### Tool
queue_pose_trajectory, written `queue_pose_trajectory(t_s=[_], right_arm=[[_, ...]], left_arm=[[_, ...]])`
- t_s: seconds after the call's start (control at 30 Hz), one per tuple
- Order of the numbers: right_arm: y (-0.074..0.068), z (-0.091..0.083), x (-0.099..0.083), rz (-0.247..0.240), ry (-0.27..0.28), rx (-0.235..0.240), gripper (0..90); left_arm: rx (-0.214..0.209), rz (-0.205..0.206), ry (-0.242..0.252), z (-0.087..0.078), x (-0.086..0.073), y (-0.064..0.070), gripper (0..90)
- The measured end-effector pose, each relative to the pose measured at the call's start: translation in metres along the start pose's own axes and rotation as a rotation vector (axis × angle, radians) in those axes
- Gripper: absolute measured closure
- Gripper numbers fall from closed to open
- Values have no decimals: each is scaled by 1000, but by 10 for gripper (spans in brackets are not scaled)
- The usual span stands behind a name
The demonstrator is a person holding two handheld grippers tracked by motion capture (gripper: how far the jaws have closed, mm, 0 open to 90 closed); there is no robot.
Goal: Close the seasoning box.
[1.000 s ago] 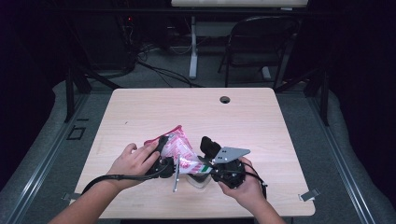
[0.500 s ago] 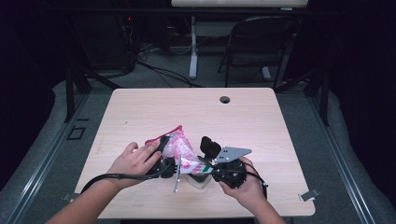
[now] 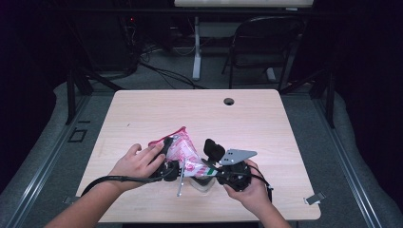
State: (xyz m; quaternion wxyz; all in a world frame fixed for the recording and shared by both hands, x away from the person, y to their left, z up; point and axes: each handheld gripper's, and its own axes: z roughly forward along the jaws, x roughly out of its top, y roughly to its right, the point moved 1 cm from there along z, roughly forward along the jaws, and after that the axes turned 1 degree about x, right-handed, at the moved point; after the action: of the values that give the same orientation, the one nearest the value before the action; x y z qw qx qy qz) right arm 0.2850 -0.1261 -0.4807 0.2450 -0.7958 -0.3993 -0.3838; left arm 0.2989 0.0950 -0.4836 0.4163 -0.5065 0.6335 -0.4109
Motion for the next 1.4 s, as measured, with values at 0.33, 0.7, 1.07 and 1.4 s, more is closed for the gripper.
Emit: queue_pose_trajectory(t_s=[0.33,0.7,1.07,1.4], right_arm=[[3,1,-2,16,-3,2,900],[6,2,-4,26,-1,2,900],[9,2,-6,35,-9,-3,900],[10,3,-9,41,-12,-8,900]], left_arm=[[7,9,0,-1,1,0,688],[19,28,1,-2,3,-2,690],[34,48,5,-3,6,-3,692],[45,65,3,-4,7,-3,694]])
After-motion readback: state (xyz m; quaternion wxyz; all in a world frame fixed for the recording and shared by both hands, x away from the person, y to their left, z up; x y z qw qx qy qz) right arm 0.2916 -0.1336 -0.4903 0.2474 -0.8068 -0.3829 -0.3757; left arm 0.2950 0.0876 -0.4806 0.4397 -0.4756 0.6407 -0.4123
